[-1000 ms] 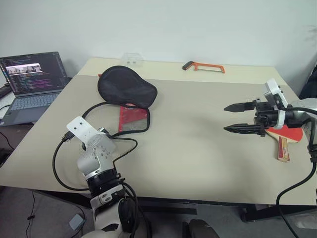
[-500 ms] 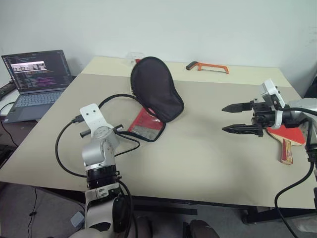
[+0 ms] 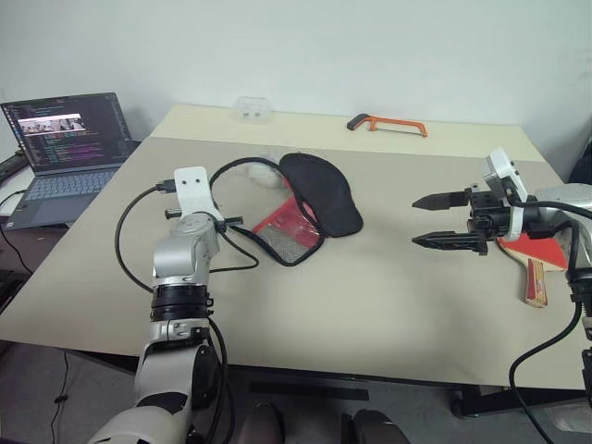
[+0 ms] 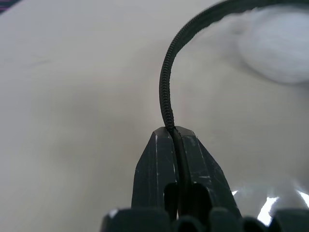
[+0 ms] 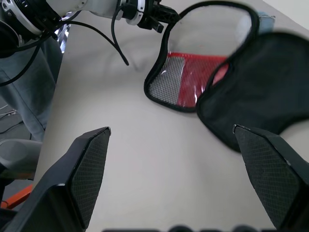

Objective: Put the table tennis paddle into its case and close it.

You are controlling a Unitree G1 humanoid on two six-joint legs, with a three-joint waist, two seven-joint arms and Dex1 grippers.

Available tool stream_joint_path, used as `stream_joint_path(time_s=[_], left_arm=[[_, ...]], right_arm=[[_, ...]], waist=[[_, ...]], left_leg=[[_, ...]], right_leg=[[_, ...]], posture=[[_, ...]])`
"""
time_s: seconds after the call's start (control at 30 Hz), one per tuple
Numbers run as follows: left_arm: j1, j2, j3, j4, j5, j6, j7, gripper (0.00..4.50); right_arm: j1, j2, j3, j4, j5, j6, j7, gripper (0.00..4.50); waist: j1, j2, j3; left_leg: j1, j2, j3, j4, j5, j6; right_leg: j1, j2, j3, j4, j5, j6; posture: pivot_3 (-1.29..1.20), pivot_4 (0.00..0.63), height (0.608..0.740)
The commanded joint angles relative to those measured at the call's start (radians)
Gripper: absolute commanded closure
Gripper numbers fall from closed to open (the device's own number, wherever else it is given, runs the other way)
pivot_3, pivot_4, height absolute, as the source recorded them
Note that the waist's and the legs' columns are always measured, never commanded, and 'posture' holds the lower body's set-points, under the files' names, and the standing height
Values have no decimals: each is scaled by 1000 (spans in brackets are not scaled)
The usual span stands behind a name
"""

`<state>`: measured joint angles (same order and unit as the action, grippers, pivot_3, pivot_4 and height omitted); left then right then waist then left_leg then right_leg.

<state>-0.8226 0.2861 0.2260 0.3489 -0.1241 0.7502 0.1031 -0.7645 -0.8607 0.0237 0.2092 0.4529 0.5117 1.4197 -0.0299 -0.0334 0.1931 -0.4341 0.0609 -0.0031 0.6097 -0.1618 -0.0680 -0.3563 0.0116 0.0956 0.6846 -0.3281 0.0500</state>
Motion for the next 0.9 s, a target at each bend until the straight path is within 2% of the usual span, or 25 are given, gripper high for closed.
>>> stream_joint_path(time_s=[0.03,0.3,0.57,0.9], left_arm=[[-71,26,-45,51,31,-53,-44,4479],[-248,24,-171,349,92,-196,-204,4479],[-450,-3,-294,739,207,-435,-329,4479],[-529,-78,-374,885,310,-604,-389,4479]], right_arm=[[-3,-20,-39,-33,7,-9,-6,0],[1,-25,-46,-31,4,-13,-17,0],[17,-24,-58,-52,11,-11,-40,0],[41,-18,-75,-77,15,-7,-72,0]], waist=[[0,0,0],[2,0,0],[0,0,0],[7,0,0]], left_leg=[[0,0,0,0,0,0],[-1,0,1,-1,0,0],[-2,0,2,-1,0,0],[-8,-1,2,0,0,0]], right_leg=[[0,0,0,0,0,0],[0,0,0,-3,0,0],[-2,0,1,-3,0,0],[-6,-1,0,-3,0,0]], posture=[[0,150,740],[0,150,740],[0,150,740],[0,150,740]])
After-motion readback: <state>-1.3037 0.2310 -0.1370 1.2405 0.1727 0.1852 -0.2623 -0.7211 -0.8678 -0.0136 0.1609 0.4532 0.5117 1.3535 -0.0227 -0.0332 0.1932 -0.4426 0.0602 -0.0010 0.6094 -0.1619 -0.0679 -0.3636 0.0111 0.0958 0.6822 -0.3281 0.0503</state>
